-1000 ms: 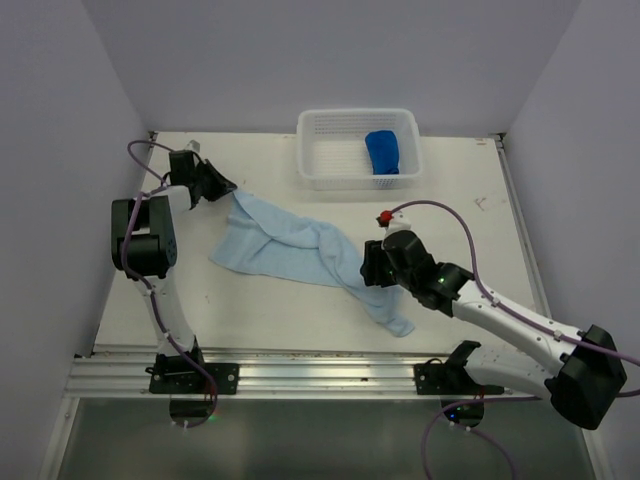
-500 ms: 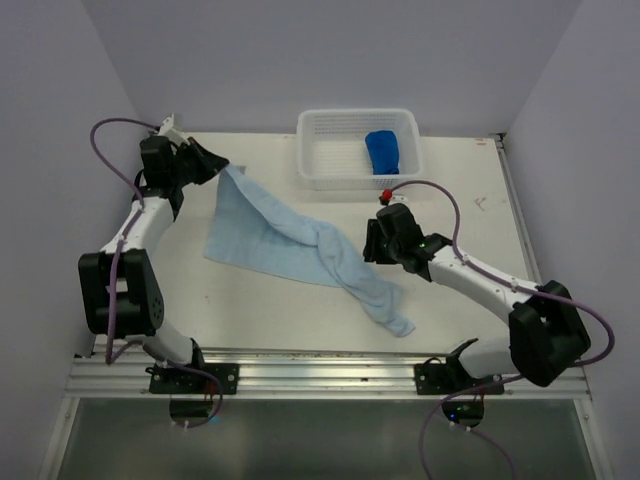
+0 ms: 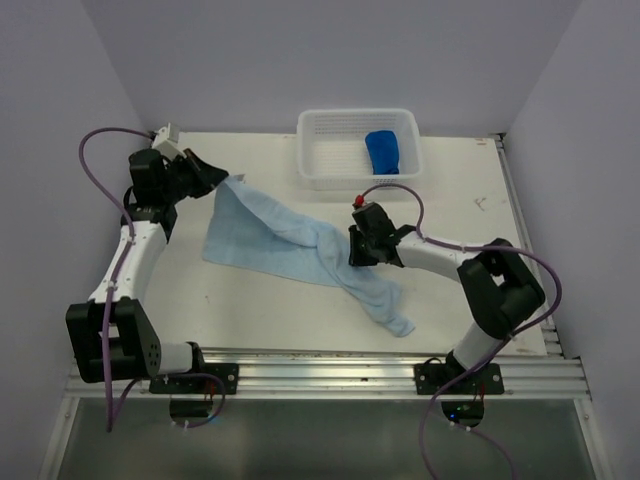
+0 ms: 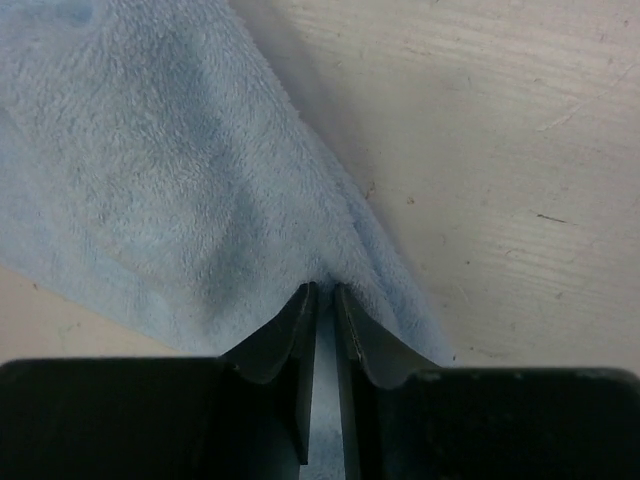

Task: Roll the towels
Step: Flatten the towel

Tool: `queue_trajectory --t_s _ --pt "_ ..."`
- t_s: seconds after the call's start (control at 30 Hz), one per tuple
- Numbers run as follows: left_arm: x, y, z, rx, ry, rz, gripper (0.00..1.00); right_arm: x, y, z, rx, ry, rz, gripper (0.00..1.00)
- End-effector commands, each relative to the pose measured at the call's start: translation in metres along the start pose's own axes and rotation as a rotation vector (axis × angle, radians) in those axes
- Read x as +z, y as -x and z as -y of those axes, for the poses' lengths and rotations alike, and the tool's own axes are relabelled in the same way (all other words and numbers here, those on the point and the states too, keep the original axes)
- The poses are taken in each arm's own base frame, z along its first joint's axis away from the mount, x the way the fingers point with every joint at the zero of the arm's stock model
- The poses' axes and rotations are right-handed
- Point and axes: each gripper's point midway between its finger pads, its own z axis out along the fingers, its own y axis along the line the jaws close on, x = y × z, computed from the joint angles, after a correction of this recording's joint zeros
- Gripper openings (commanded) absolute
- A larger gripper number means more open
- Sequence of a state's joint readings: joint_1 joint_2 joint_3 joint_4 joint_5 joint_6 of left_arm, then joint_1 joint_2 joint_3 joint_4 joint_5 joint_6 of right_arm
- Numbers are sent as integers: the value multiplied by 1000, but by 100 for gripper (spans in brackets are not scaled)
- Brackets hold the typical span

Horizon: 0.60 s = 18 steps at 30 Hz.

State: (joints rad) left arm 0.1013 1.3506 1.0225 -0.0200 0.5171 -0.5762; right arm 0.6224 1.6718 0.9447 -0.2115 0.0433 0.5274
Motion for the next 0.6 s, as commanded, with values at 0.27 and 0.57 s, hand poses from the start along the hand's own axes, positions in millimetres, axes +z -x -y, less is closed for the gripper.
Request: queue_trajectory --t_s 0.27,0.57 --pt "-20 36 40 76 -78 89 0 -59 74 -1 -156 -119 240 0" --pt "-46 77 76 120 -117 202 0 -195 129 -52 -383 -52 635 0"
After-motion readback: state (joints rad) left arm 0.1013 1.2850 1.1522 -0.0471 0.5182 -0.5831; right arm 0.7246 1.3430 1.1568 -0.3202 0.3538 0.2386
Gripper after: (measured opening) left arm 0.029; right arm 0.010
